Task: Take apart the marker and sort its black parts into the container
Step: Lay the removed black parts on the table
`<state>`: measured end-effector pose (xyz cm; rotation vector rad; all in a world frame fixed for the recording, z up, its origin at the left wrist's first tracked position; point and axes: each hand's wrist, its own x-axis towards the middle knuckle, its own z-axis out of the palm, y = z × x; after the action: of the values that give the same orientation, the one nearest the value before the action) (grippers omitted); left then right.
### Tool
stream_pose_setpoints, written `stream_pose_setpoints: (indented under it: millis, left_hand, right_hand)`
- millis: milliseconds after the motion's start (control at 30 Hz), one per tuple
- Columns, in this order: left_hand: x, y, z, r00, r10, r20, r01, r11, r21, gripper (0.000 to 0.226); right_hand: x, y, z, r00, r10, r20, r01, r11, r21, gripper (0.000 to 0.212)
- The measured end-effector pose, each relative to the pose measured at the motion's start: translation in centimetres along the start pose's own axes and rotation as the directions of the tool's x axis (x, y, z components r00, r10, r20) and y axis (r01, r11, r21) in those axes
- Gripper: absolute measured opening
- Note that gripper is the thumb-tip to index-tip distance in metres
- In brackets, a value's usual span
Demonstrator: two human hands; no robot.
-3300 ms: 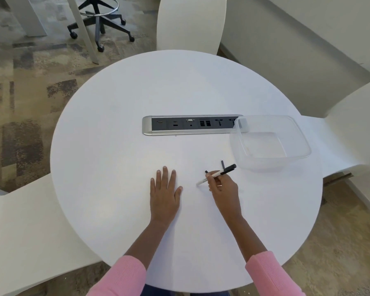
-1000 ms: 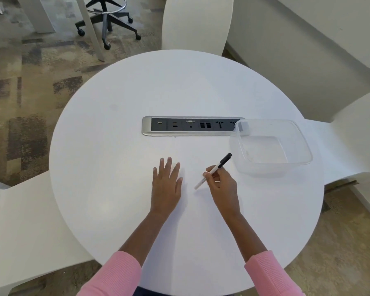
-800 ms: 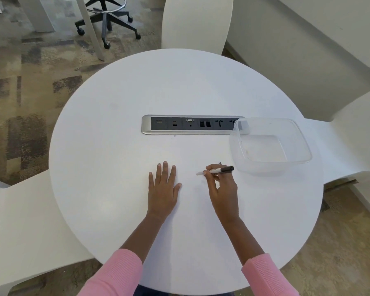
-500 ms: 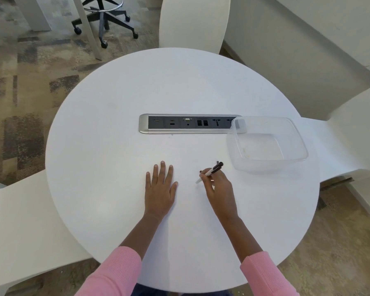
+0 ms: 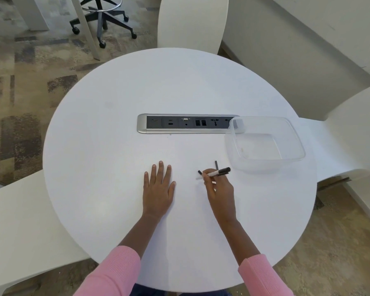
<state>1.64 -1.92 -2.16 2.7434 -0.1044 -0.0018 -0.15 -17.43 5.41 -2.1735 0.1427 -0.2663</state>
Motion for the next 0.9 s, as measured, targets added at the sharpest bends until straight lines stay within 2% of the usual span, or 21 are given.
stream_pose_setpoints:
  millis: [100,167,233,267,300,433,467,567,600,700,900]
  left_hand:
    - [0.0,0.1,-0.1,1.000,0.011,-0.017,-0.011,1.000,0.027,0.047]
    - [-0.1,0.1,-0.1,0.999,0.020,-0.035,-0.019,0.999,0.042,0.047]
    - [-0.1,0.1,-0.1,0.999,0.016,-0.035,-0.016,1.000,0.021,0.048]
    - [-0.2,0.0,0.0,0.999,0.014,-0.032,-0.014,1.000,0.013,0.049]
    - [-0.2,0.0,0.0,0.999,0.013,-0.035,-0.013,1.000,0.014,0.049]
    - [-0.1,0.1,-0.2,0.999,0.015,-0.035,-0.014,0.999,0.034,0.049]
    - [-0.1,0.1,-0.2,0.999,0.015,-0.035,-0.014,0.999,0.032,0.049]
    - [-0.1,0.0,-0.1,0.999,0.019,-0.038,-0.018,0.999,0.030,0.049]
    - [-0.1,0.1,-0.1,0.999,0.021,-0.041,-0.019,0.999,0.035,0.049]
    - [-0.1,0.1,0.0,0.999,0.017,-0.040,-0.016,0.999,0.038,0.048]
    - [0.0,0.0,0.1,0.999,0.015,-0.038,-0.014,0.999,0.033,0.051]
  right_hand:
    - [0.0,-0.6,-0.1,0.981,-0.121,-0.154,0.132,0.989,0.061,0.017]
    - [0.0,-0.2,0.3,0.995,-0.087,-0.056,0.088,0.996,0.005,0.019]
    - [0.0,0.3,0.6,0.982,0.087,0.170,-0.072,0.993,-0.094,0.021]
    - [0.0,0.7,0.7,0.968,0.132,0.214,-0.110,0.988,-0.110,0.022]
    - [0.0,0.9,0.7,0.970,0.136,0.204,-0.117,0.988,-0.099,0.022]
    - [-0.5,0.2,0.4,1.000,-0.008,-0.028,0.008,1.000,-0.002,0.019]
    - [-0.5,0.3,0.6,1.000,-0.008,-0.017,0.007,1.000,-0.008,0.020]
    - [-0.3,1.2,1.1,0.976,0.132,0.172,-0.121,0.990,-0.073,0.021]
    - [-0.2,1.5,1.1,0.974,0.140,0.179,-0.129,0.989,-0.075,0.020]
    - [0.1,1.6,0.8,0.989,0.126,0.078,-0.125,0.992,-0.009,0.017]
    - [0.9,1.2,0.3,0.947,0.315,0.070,-0.321,0.903,0.284,0.012]
